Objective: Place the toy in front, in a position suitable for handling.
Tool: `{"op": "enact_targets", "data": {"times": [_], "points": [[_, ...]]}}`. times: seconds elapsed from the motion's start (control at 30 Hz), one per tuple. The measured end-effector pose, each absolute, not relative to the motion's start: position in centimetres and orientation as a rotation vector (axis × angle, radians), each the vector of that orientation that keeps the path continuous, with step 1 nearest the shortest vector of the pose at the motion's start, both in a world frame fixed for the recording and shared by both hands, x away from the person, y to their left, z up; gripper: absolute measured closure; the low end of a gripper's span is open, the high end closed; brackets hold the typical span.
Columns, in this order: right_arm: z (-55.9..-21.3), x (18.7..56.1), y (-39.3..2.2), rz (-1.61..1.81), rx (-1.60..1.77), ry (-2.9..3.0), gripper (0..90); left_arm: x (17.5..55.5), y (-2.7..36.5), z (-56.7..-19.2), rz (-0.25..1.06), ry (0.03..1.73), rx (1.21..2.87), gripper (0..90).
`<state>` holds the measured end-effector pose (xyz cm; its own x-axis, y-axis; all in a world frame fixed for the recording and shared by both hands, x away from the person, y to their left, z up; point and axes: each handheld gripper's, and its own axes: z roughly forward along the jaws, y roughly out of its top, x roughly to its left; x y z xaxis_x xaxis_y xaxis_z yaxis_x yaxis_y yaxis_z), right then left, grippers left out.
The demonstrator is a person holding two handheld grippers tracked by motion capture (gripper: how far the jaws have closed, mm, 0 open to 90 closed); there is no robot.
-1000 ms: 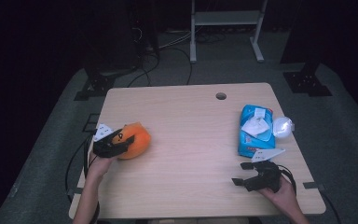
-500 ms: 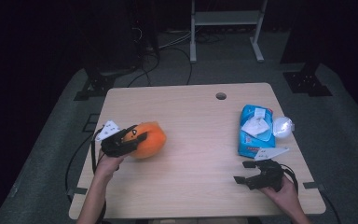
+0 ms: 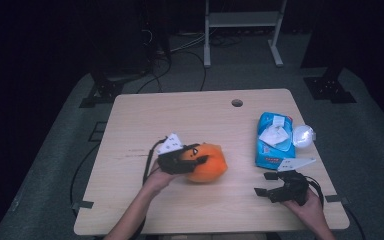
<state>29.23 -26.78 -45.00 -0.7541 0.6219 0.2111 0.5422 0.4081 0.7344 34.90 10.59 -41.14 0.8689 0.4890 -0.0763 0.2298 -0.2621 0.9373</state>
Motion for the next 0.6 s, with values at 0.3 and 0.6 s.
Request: {"op": "enact_targets", "data": {"times": [0.3,0.6], "points": [[-44.9,29.2,-27.2,1.288,1.073,2.541,23.2,33.0,7.9,-44.0,0.198,0.465,1.934,37.3],[-44.3,28.9,-27.0,1.286,1.052,2.5,23.3,32.3,8.3,-44.4,0.227,0.408,1.975,32.9]]}}
